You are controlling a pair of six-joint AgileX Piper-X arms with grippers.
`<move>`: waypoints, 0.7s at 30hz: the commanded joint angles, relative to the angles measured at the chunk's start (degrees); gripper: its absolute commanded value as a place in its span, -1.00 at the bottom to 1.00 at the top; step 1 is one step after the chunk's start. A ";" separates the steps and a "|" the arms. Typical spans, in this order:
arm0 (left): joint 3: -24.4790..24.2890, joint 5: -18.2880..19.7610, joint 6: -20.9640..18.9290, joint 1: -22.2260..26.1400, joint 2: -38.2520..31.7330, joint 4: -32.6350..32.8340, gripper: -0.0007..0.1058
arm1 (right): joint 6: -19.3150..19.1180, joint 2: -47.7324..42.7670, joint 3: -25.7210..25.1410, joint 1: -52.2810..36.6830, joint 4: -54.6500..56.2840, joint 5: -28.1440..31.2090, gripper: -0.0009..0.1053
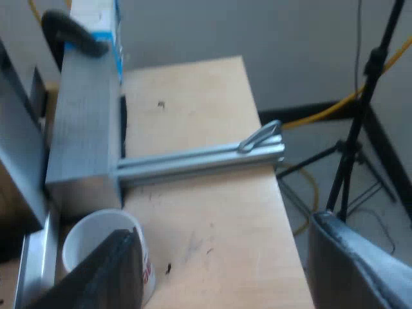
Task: Remove mug from coffee machine
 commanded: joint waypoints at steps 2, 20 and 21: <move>-0.38 -1.71 0.55 0.02 -4.88 -0.71 0.51 | -0.42 -4.86 0.29 -0.20 -1.35 0.53 0.11; 0.62 -2.51 7.30 0.02 -23.29 -0.16 0.51 | 0.03 -29.23 10.77 -0.20 -0.75 1.45 0.11; 0.85 -2.51 7.29 0.02 -24.54 0.34 0.51 | 0.03 -29.46 11.20 -0.20 -1.44 1.13 0.11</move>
